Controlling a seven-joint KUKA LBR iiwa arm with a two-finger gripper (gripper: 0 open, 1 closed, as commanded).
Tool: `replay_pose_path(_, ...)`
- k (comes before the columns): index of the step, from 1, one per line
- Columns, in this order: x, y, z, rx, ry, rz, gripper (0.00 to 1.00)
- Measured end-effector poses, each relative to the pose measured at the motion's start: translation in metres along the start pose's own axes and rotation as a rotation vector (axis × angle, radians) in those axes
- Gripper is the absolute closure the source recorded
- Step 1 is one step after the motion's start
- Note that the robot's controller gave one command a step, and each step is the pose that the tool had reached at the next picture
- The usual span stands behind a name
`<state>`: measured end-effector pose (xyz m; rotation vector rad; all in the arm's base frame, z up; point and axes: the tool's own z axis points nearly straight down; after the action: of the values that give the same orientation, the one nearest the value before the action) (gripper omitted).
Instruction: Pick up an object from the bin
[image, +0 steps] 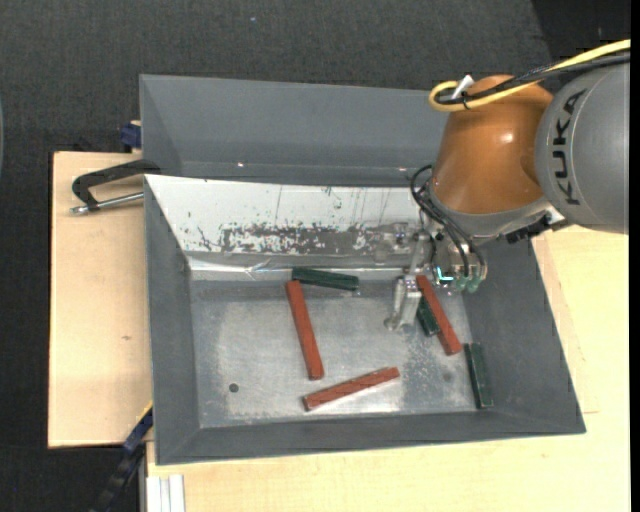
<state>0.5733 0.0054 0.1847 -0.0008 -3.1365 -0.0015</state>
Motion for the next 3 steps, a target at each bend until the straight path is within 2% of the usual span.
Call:
replay_pose_path(1, -0.002, 0.0, -0.005, 0.0, -0.008, 0.0, 0.0)
replay_pose_path(2, 0.007, -0.011, 0.036, 0.0, -0.016, -0.007, 0.0)
replay_pose_path(3, 0.017, -0.007, 0.085, 0.001, -0.008, -0.096, 0.0)
